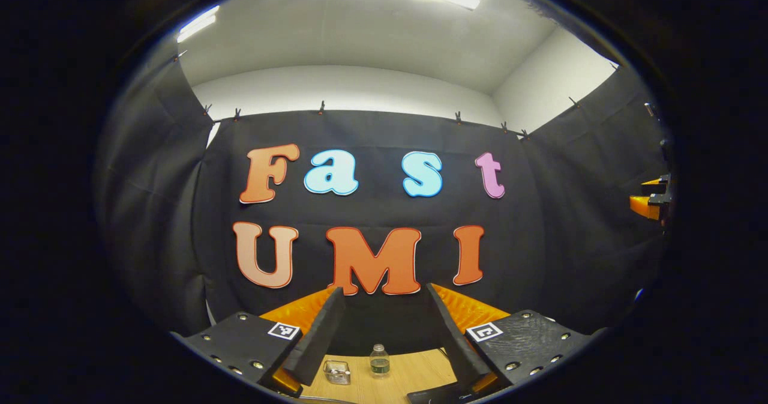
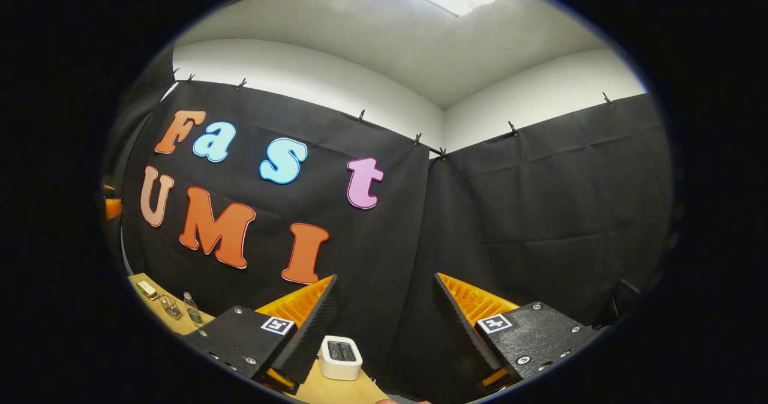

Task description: First push the handle of the pot to place it horizontally, then grasp the pot with both hands and set it on the induction cooktop.

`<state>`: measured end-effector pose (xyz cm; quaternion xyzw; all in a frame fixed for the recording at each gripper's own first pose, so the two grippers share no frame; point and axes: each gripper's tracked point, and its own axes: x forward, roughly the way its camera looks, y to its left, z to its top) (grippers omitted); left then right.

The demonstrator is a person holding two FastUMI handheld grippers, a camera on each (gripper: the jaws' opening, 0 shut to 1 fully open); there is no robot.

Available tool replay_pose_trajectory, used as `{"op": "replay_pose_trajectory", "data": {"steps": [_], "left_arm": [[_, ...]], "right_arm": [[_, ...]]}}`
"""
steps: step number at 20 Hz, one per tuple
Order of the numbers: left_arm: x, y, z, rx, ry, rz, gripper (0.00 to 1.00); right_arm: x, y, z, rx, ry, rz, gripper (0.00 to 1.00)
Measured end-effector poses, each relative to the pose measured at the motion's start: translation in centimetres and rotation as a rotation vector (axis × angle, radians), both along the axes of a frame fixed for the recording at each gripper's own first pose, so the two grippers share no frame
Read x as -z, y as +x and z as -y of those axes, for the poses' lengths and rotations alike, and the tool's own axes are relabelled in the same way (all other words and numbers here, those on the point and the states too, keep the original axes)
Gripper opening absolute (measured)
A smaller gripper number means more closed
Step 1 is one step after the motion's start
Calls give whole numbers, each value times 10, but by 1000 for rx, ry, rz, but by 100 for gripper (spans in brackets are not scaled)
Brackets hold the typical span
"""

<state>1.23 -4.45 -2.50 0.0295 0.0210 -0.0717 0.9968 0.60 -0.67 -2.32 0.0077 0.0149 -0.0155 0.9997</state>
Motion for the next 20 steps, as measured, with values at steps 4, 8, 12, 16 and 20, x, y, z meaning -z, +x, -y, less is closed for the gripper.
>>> {"op": "replay_pose_trajectory", "data": {"steps": [4, 8, 12, 16, 20], "left_arm": [[26, -3, 10, 48, -6, -87, 87], [69, -11, 21, 97, 9, -236, 66], [115, -30, 40, 181, 44, -402, 28], [175, -52, 54, 245, 91, -594, 12], [236, -93, 51, 263, 126, -843, 3]], "right_arm": [[9, 3, -3, -8, 5, -11, 95], [19, 3, -3, -14, 6, -25, 95], [29, 6, 2, -9, 4, -37, 95], [42, 8, 9, -1, 4, -57, 95], [55, 11, 15, 9, 19, -73, 95]]}}
